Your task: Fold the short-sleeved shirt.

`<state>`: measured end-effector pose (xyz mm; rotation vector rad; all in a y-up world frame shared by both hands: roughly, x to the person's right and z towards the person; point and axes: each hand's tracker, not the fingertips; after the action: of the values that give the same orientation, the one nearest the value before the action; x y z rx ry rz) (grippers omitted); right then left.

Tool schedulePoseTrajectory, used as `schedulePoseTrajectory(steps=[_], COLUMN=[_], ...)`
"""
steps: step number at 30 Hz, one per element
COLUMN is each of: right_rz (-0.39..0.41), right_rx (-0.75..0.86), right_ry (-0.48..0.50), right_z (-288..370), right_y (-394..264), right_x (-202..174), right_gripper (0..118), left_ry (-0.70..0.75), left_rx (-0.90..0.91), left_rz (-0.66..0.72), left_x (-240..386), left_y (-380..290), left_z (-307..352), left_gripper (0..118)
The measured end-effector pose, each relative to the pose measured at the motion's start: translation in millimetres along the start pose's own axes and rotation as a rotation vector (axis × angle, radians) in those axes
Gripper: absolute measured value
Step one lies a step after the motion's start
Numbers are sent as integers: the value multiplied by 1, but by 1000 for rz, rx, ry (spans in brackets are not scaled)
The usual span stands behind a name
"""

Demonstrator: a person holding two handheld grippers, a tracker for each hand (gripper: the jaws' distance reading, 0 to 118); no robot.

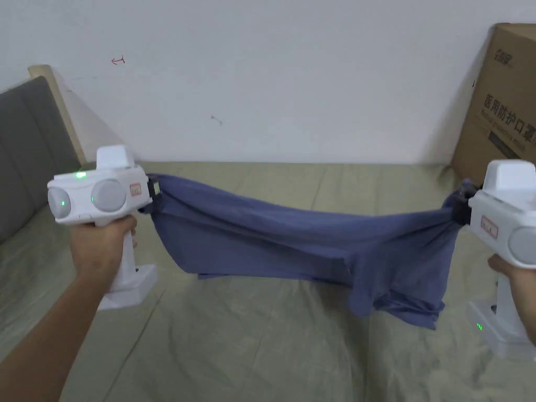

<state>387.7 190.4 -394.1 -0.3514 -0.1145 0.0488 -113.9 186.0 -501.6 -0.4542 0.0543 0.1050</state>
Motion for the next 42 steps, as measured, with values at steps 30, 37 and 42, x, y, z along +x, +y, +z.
schedulePoseTrajectory(steps=[30,37,42], right_rz=[1,-55,-113], right_rx=[-370,-579,-637], right_ry=[-31,-51,-64], right_z=[208,204,191], right_y=[-243,-283,-293], right_x=[-2,-7,-3], right_gripper=[3,3,4], left_ry=[66,109,117], left_rx=[-414,-552,-608], left_rz=[-54,-54,-52], left_x=[-82,-80,-78], left_y=[-307,-333,-347], left_z=[210,212,193], left_gripper=[2,2,3])
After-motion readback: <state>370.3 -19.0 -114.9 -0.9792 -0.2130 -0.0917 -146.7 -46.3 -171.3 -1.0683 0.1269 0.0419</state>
